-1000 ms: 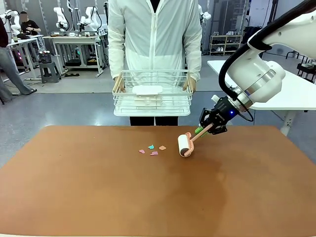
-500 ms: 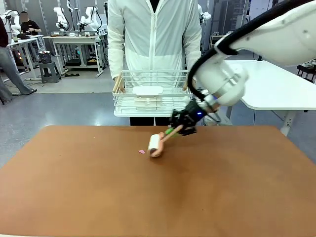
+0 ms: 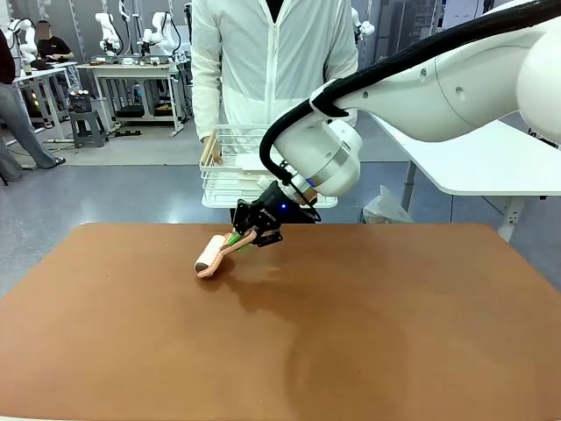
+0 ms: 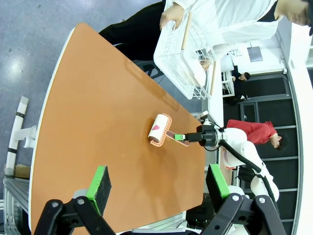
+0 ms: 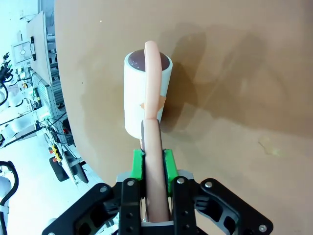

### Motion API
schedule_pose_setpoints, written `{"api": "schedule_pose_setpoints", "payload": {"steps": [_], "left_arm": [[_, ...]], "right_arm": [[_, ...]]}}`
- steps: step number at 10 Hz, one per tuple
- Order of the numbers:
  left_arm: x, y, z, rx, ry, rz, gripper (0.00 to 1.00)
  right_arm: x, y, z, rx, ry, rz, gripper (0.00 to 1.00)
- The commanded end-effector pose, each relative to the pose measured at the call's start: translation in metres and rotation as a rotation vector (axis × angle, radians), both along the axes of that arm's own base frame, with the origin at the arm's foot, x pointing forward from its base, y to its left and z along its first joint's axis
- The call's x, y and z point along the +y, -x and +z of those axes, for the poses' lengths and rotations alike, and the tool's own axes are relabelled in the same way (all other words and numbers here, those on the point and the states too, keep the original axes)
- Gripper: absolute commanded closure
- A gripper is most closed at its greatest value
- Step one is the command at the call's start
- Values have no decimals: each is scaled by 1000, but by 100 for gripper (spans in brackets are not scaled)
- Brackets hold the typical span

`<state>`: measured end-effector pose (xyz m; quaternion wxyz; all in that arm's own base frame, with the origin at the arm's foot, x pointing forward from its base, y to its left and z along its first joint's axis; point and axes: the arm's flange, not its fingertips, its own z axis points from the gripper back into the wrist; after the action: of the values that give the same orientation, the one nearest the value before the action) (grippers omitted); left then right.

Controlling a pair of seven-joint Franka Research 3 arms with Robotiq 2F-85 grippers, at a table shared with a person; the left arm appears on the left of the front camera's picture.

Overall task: Clean the table.
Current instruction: Clean the table with the Lint Roller when the human lifts the Dish drying rack.

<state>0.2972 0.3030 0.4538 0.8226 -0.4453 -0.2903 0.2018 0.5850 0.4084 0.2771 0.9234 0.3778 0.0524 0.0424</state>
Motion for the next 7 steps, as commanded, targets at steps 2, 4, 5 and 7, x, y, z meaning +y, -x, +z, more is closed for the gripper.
{"api": "schedule_pose_setpoints", "payload": {"steps": [2, 4, 5, 7], "left_arm": [[2, 2, 1, -28, 8, -7, 0], [2, 2, 1, -28, 8, -7, 0], [2, 2, 1, -28, 8, -7, 0], [2, 2, 1, -28, 8, -7, 0]], "right_arm": [[-8, 12, -19, 52, 64, 30, 79], [-20, 13, 15, -28, -16, 7, 79], [-39, 16, 48, -90, -66, 3, 79], [-115, 34, 125, -106, -51, 16, 79]]}}
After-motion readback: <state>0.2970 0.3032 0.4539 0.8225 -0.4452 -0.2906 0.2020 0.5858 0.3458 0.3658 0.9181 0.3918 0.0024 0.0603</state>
